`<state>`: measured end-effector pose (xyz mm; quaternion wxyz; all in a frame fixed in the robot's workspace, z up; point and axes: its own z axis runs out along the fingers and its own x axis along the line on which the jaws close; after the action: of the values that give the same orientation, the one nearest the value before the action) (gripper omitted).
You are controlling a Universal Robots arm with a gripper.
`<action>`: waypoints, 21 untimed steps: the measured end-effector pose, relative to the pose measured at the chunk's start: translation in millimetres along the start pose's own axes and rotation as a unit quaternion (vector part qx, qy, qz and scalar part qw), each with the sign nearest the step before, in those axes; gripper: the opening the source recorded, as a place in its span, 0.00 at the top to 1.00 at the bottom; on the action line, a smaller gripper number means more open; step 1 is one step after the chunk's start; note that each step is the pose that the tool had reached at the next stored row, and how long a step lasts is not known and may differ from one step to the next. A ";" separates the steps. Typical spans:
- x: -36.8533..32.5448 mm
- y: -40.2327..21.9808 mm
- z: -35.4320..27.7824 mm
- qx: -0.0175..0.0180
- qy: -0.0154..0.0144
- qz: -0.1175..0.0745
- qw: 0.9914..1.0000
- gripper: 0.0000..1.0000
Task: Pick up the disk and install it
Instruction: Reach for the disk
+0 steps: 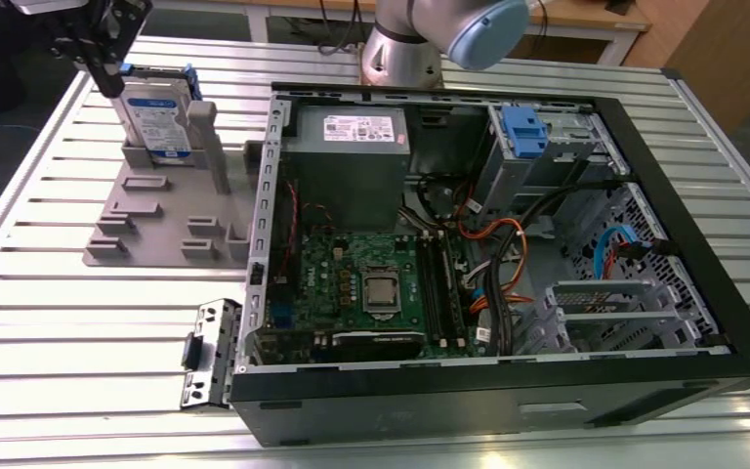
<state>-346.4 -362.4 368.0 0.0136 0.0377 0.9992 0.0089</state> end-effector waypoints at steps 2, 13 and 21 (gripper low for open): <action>0.2 1.9 2.2 0.000 0.000 0.000 1.000 0.90; 1.0 7.9 14.6 0.000 0.000 0.000 1.000 0.90; 1.4 10.5 21.0 0.000 0.000 0.000 1.000 0.90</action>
<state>-346.4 -351.5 347.1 0.0136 0.0377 0.9992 0.0084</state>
